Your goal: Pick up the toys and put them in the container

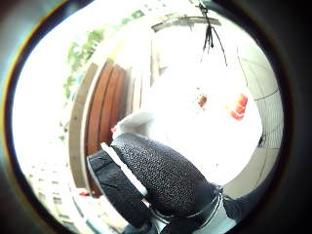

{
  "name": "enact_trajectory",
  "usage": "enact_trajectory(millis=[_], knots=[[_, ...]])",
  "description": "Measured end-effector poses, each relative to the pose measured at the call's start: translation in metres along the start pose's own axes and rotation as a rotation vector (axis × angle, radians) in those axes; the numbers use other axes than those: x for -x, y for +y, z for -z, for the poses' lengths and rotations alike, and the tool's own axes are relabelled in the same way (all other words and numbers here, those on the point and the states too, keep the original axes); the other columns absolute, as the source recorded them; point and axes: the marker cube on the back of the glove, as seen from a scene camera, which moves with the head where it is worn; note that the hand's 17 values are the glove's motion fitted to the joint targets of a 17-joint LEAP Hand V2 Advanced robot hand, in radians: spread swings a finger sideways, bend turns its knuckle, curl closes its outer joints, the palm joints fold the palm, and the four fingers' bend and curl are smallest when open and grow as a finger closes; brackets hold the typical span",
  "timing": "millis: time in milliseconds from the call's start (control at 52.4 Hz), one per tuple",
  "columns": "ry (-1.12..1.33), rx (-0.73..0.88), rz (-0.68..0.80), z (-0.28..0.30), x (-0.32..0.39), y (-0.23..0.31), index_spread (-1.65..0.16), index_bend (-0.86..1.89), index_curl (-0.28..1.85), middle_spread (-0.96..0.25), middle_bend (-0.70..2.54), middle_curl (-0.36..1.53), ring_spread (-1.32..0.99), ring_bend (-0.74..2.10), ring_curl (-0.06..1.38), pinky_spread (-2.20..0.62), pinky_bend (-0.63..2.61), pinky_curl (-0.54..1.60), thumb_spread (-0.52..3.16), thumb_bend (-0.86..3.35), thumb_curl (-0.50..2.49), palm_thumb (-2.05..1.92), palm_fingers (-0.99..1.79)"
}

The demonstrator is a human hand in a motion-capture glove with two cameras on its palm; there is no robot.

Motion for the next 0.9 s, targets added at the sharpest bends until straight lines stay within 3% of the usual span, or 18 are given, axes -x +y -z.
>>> enact_trajectory(millis=[267, 325, 401, 477, 611, 898], knots=[[-0.002, -0.036, -0.026, -0.007, -0.012, -0.003, -0.21, 0.16, 0.13, -0.10, 0.18, 0.14, -0.27, 0.17, 0.06, -0.21, 0.65, 0.18, 0.82, -0.14, 0.01, -0.21, -0.11], [-0.007, 0.000, -0.019, -0.005, -0.015, 0.001, -0.22, 0.15, 0.15, -0.11, 0.18, 0.16, -0.29, 0.17, 0.08, -0.22, 0.66, 0.19, 0.85, -0.14, 0.01, -0.21, -0.12], [-0.008, 0.097, -0.120, 0.001, -0.013, 0.007, -0.23, 0.15, 0.17, -0.11, 0.18, 0.18, -0.30, 0.17, 0.09, -0.23, 0.67, 0.20, 0.89, -0.14, 0.01, -0.21, -0.12], [0.003, -0.012, -0.032, -0.004, -0.023, 0.002, -0.23, 0.15, 0.19, -0.11, 0.18, 0.20, -0.30, 0.17, 0.11, -0.23, 0.67, 0.20, 0.91, -0.14, 0.01, -0.22, -0.13], [0.010, -0.069, -0.010, -0.006, -0.029, 0.005, -0.24, 0.15, 0.21, -0.12, 0.17, 0.23, -0.31, 0.17, 0.13, -0.23, 0.68, 0.21, 0.93, -0.14, 0.02, -0.21, -0.14], [-0.011, -0.009, 0.038, -0.040, -0.047, 0.026, -0.28, 0.11, 0.21, -0.14, 0.16, 0.26, -0.32, 0.20, 0.19, -0.21, 0.75, 0.24, 0.96, -0.13, 0.03, -0.20, -0.15]])
